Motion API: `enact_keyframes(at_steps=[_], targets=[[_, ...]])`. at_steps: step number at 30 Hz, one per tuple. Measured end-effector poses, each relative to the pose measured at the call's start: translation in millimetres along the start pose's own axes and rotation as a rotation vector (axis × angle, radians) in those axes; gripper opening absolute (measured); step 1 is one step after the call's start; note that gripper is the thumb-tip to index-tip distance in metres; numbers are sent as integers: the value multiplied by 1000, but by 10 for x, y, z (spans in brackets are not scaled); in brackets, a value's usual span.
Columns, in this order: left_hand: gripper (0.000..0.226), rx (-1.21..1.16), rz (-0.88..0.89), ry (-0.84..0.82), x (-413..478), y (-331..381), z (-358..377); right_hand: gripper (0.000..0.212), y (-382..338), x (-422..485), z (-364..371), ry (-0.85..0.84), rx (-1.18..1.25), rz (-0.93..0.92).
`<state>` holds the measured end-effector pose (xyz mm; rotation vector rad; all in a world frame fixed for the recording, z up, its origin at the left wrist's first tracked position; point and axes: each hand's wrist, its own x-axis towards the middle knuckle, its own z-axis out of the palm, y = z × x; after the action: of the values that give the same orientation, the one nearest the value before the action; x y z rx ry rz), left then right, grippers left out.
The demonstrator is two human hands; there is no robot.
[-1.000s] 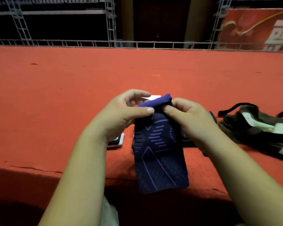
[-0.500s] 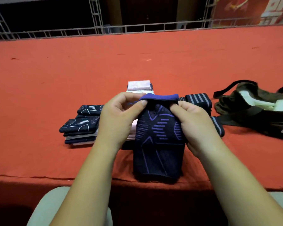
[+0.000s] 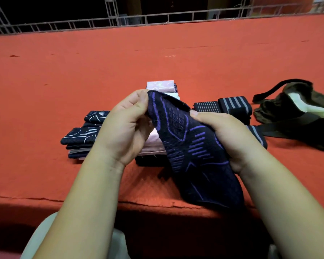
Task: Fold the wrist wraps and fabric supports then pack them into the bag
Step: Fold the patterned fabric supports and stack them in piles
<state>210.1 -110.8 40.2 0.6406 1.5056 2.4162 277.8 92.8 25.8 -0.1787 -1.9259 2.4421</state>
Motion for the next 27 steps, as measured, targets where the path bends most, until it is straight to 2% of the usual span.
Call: enact_keyframes(at_steps=[4,7,10,13,15,19,23,27], targets=[[19,25,60,-51,-44,-15,7,29,-2,-34,2,14,-9,-10],[13,85,111,-84,-77,19,-40,26,-8,-91,26,-23,-52,-72],[12,228,136,-51,-94,69,-77,23,1,-116,43,-15,-90,-92],[18,528,172,-19,-115,122,-87,22,-10,-127,58,51,-232,-155],[11,763,233,-40,-136,161,-56,20,-21,-127,74,99,-322,-219],[19,1177,501,-68,-127,197,62,15,-39,-122,106,98,-399,-287],[14,1321,620,-14,-76,137,99,13,-24,-121,132,102,-496,-337],[4,1286,564,57,-70,115,109,14,-8,-123,138,100,-638,-393]])
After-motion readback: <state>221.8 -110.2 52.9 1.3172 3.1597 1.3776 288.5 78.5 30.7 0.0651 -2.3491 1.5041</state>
